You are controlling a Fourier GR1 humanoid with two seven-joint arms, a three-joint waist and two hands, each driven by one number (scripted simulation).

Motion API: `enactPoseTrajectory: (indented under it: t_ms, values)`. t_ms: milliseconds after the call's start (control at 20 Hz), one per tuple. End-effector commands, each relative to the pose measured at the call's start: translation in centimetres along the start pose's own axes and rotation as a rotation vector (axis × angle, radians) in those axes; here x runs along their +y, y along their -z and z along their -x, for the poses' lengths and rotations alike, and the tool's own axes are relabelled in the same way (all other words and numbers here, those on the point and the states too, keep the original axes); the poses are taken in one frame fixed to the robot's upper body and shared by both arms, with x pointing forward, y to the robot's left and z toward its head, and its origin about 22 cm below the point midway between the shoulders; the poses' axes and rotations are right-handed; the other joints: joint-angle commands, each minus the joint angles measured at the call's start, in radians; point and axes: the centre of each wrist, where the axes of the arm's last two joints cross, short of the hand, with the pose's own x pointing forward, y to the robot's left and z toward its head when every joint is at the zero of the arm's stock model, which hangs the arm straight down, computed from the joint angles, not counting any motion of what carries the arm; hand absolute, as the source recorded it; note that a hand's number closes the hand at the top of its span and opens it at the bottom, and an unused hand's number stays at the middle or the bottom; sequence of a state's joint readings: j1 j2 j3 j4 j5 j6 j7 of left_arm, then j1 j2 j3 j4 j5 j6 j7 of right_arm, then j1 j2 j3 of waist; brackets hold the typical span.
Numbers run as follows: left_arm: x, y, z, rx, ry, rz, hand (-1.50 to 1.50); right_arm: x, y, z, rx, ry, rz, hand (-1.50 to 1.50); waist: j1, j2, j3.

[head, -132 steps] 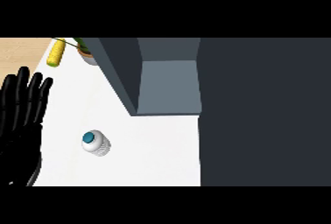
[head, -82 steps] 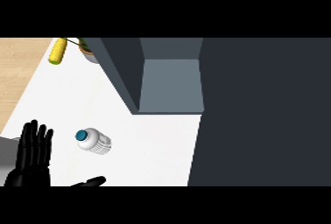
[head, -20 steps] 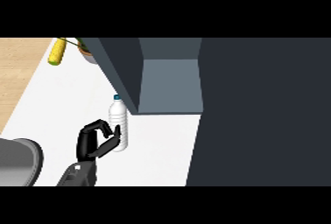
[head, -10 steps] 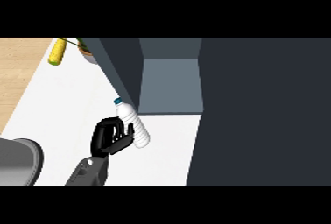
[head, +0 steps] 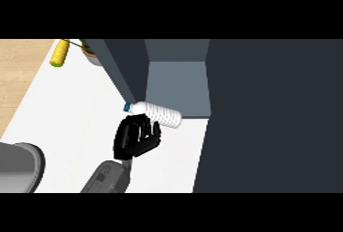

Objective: Pick up the bottled water, place it into the cabinet and close the cabinet

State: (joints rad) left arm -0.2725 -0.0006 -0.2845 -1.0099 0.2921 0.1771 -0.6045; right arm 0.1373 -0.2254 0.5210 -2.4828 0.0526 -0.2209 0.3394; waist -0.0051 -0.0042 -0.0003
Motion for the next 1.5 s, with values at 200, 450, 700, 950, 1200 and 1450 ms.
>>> enactPoseTrajectory:
  t_ms: [200, 450, 700, 950, 1200, 1450]
  values:
    - [-4.7, 4.7, -5.6, -0.079, 0.0, 0.003, 1.5, 0.3, -1.3, -1.7, -0.037, -0.024, 0.033, -1.5, -0.003, 0.001, 0.0]
    - [-7.6, 8.5, -7.4, -0.054, 0.066, -0.042, 1.5, -0.9, -2.5, -2.9, -0.042, -0.018, -0.006, -1.5, -0.019, 0.002, 0.001]
    - [-7.9, 9.1, -6.1, -0.004, 0.107, -0.052, 1.5, -1.4, -2.3, -2.8, -0.018, -0.038, 0.0, -1.5, -0.016, 0.006, 0.0]
    - [-7.9, 10.9, -5.5, 0.046, 0.111, -0.155, 1.5, -1.1, -2.0, -0.8, -0.031, -0.016, 0.002, -1.5, -0.036, 0.01, 0.0]
    - [-7.0, 11.8, -4.9, 0.064, 0.13, -0.215, 1.5, -1.3, -2.9, -1.7, -0.012, -0.005, -0.012, -1.5, -0.033, 0.008, 0.0]
    - [-5.8, 13.5, -4.3, 0.04, 0.225, -0.238, 1.5, -1.6, -2.4, -1.0, -0.051, 0.003, 0.001, -1.5, -0.042, 0.014, 0.0]
